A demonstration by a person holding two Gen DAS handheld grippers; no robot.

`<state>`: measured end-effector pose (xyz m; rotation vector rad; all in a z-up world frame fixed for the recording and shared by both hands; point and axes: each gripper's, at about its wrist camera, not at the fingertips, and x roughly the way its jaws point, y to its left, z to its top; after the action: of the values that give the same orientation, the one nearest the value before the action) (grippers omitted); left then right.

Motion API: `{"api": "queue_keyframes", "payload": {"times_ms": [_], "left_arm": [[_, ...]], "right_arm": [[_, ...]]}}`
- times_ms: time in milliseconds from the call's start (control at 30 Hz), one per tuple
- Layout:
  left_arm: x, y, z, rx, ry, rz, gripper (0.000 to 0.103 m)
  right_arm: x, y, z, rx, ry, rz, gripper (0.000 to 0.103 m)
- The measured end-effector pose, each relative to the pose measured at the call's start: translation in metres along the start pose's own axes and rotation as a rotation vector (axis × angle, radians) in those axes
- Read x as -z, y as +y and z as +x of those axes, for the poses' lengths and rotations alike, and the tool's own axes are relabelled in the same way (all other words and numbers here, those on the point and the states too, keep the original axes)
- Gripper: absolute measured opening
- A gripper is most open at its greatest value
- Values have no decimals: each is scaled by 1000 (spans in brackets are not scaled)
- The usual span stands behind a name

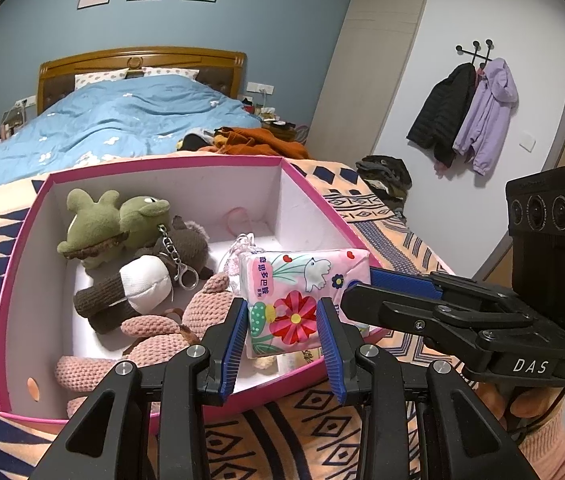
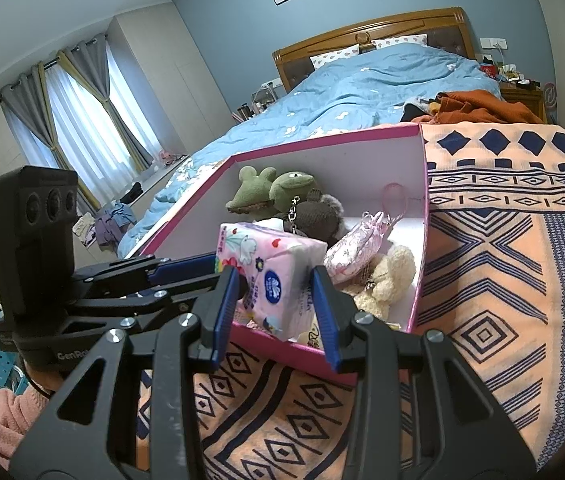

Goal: Organize objects
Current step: 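Carry the pink floral packet over the rim into the box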

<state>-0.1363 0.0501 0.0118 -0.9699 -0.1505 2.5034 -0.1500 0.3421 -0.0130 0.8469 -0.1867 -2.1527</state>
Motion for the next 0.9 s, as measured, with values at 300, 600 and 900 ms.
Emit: {"api": "queue_keyframes", "payload": {"times_ms": [300, 600, 900], "left_arm": [[0, 0, 1, 0, 2, -3, 35], [2, 4, 6, -4, 12, -9, 35], [3, 6, 9, -8, 18, -14, 35]], "right_arm": [[1, 0, 0, -2, 0, 4, 41], [1, 0, 4, 1, 7, 7, 41], [1, -1, 7, 2, 12, 11, 41]]}}
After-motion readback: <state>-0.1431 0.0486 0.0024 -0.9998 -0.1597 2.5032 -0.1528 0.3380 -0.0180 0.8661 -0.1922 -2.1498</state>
